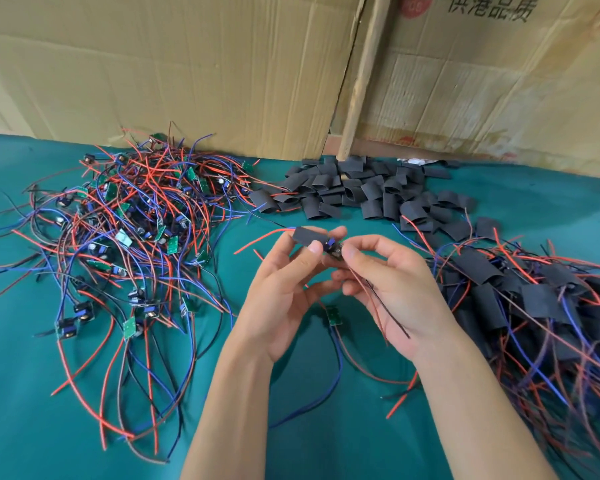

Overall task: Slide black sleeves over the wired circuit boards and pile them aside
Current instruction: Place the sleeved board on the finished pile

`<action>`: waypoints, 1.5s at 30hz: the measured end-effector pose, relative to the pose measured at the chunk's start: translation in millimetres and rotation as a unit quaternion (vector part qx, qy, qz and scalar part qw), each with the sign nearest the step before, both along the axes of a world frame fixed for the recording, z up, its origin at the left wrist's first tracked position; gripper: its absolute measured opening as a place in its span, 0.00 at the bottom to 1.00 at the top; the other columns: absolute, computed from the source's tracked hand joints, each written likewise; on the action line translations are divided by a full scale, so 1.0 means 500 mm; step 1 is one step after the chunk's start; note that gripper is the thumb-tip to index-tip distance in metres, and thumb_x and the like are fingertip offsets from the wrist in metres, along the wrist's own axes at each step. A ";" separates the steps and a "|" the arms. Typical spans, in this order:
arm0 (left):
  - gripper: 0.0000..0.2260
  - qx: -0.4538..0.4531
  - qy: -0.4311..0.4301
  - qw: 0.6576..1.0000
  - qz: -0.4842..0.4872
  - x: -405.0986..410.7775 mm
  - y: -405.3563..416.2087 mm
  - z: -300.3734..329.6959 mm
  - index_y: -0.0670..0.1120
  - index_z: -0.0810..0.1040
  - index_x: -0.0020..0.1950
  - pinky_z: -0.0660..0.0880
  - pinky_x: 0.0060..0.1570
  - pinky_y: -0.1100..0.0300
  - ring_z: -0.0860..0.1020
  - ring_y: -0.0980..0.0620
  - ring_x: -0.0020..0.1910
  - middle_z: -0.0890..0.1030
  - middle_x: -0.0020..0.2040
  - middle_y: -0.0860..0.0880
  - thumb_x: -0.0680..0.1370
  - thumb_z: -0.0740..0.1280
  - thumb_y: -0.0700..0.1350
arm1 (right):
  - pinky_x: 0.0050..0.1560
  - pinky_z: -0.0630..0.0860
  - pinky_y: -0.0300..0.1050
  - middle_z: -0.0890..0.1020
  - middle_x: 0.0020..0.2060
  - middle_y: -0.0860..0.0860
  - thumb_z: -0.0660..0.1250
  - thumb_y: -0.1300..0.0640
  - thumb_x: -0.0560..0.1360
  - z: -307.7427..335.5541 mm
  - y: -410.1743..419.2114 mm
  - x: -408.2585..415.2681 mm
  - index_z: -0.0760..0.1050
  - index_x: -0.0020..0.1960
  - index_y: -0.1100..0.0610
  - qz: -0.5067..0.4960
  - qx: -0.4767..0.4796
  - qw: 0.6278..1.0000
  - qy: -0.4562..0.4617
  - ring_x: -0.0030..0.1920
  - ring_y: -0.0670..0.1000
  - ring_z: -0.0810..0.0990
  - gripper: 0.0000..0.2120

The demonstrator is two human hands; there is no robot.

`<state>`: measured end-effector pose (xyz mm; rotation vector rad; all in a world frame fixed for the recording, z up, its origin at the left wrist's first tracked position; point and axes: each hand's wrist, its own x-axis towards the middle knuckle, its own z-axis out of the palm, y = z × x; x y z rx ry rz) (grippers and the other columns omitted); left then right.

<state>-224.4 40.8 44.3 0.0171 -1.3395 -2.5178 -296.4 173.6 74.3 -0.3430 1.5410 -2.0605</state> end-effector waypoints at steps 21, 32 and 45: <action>0.16 0.098 0.002 0.994 -0.046 -0.008 0.014 -0.003 0.37 0.71 0.58 0.72 0.48 0.54 0.74 0.50 0.41 0.77 0.71 0.45 0.79 0.67 0.49 | 0.32 0.74 0.37 0.86 0.41 0.57 0.71 0.63 0.74 -0.010 -0.009 0.003 0.77 0.49 0.62 0.014 -0.063 0.997 -0.029 0.32 0.48 0.79 0.06; 0.20 0.110 -0.014 0.993 -0.047 -0.009 0.011 -0.005 0.42 0.68 0.67 0.75 0.54 0.55 0.79 0.50 0.47 0.81 0.65 0.46 0.80 0.67 0.49 | 0.34 0.74 0.40 0.86 0.40 0.58 0.68 0.68 0.78 -0.014 -0.004 0.000 0.79 0.47 0.61 -0.028 -0.010 0.998 0.058 0.32 0.49 0.79 0.04; 0.12 0.033 -0.007 0.999 -0.028 -0.016 0.025 -0.009 0.41 0.79 0.62 0.78 0.53 0.56 0.78 0.46 0.49 0.81 0.64 0.42 0.81 0.64 0.43 | 0.29 0.70 0.35 0.85 0.36 0.52 0.74 0.63 0.76 -0.028 -0.019 0.005 0.78 0.42 0.57 -0.090 0.042 0.986 0.131 0.29 0.45 0.76 0.07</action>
